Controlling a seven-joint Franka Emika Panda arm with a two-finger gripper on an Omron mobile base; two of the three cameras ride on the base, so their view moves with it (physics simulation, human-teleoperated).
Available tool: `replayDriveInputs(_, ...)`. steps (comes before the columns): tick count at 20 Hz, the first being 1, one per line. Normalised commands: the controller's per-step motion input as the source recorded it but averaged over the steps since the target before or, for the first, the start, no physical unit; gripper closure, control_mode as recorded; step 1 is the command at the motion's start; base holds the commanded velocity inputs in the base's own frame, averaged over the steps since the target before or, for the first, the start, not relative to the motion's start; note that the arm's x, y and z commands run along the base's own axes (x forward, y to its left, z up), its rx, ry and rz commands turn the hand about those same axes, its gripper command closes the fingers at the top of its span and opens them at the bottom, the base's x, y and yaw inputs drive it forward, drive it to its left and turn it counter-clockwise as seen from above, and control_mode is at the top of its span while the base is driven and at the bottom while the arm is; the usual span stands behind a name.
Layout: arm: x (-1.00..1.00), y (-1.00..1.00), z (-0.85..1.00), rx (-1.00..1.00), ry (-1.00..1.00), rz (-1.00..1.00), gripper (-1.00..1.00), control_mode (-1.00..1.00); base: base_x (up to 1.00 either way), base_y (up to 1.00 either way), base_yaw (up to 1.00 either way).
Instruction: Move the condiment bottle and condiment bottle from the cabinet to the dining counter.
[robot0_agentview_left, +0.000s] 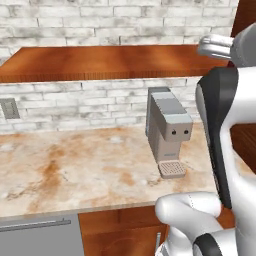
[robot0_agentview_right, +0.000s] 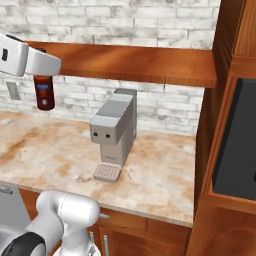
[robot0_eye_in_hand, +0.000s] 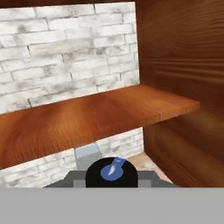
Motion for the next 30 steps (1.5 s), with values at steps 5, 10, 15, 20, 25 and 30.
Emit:
replayDriveInputs(5,-0.28,0.18,-0.63,-0.04,0.01,0.10,1.00,-1.00,0.00,0.00,0.00)
replayDriveInputs(10,0.00,0.20,-0.52,-0.01,0.05,0.09,1.00,-1.00,0.00,0.00,0.00)
replayDriveInputs(15,-0.03,0.10,-0.18,-0.01,0.04,0.05,1.00,1.00,-0.32,0.00,0.01)
replayDriveInputs(20,0.00,0.00,0.00,0.00,0.00,0.00,1.00,1.00,-1.00,-0.07,0.00)
replayDriveInputs(25,0.00,0.00,0.00,0.00,0.00,0.00,1.00,1.00,-0.87,-0.02,-0.30)
replayDriveInputs(30,0.00,0.00,0.00,0.00,0.00,0.00,1.00,1.00,-0.17,0.00,-0.96)
